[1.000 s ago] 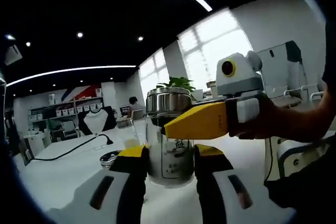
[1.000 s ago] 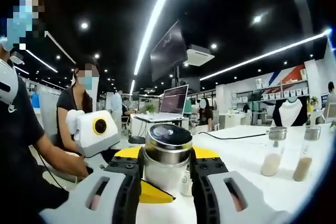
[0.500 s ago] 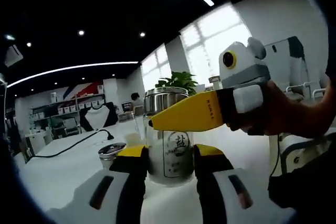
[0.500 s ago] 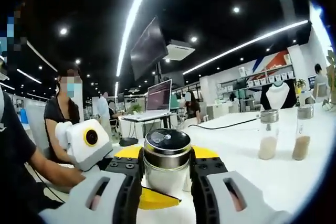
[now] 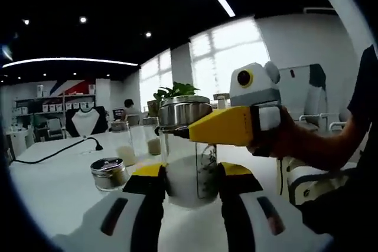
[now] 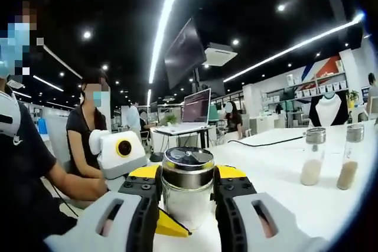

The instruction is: Rotate the seasoning bottle until the label or dispensing opening points toward the visible target arrow and the bottle remains upright within the marked orientation range

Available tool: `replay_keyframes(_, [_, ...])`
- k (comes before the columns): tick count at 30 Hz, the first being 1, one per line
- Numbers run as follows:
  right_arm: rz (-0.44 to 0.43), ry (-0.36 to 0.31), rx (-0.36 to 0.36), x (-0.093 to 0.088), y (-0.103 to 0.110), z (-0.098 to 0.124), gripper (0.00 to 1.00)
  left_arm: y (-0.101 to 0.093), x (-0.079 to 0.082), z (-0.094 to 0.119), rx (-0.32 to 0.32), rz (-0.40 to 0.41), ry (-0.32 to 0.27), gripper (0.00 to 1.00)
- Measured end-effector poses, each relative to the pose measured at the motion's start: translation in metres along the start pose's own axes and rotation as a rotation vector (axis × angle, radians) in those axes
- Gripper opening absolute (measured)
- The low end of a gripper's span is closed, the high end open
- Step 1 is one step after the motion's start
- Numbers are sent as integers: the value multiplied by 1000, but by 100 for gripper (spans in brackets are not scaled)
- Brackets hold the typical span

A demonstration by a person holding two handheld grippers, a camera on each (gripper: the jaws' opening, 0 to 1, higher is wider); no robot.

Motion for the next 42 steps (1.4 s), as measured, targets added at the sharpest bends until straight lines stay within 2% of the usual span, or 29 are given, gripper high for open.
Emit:
replay_keyframes(1, [10, 4, -5, 0, 0, 0, 33, 4, -1, 0, 27, -46, 4, 37])
replay_keyframes(3, [59, 17, -40, 0, -4, 0, 32, 7, -4, 1, 66, -88, 21, 37])
replay_keyframes(8, [15, 1, -92, -2, -7, -3, 33, 8, -7, 1, 106, -65, 13, 37])
replay_keyframes(13, [55, 39, -108, -7, -7, -4, 32, 10, -14, 1, 122, -73, 32, 37])
replay_keyframes(17, [87, 61, -104, -7, -8, -3, 32, 9, -15, 0, 80, -94, 27, 38])
replay_keyframes(20, [65, 44, -92, -5, -10, -1, 31, 8, -13, 0, 55, -70, 25, 38])
replay_keyframes(23, [46, 29, -95, -2, -13, 1, 31, 6, -16, 0, 30, -81, 41, 39])
replay_keyframes(24, [52, 27, -94, -1, -13, 1, 31, 4, -19, 0, 7, -116, 63, 41])
replay_keyframes(28, [76, 28, -91, 3, -17, 4, 31, 0, -19, -2, -18, -132, 68, 53])
replay_keyframes(31, [80, 27, -109, 4, -25, 9, 31, -4, -11, -3, -36, -144, 50, 54])
replay_keyframes(39, [103, 34, -131, 9, -35, 15, 31, 7, -1, 1, -12, -145, 32, 59])
replay_keyframes(42, [101, 37, -142, 6, -45, 16, 31, 9, 7, 2, -14, -155, 3, 64])
Point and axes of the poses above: the point that each gripper's makers call its tool centre point, and the gripper's own axes: z roughly backward along the fingers, y roughly to its left, x roughly out of its top, the point moved 2 cm from there along z, roughly backward along the fingers, and after that the axes turned 15 degrees about -y, right-handed, at the moved point
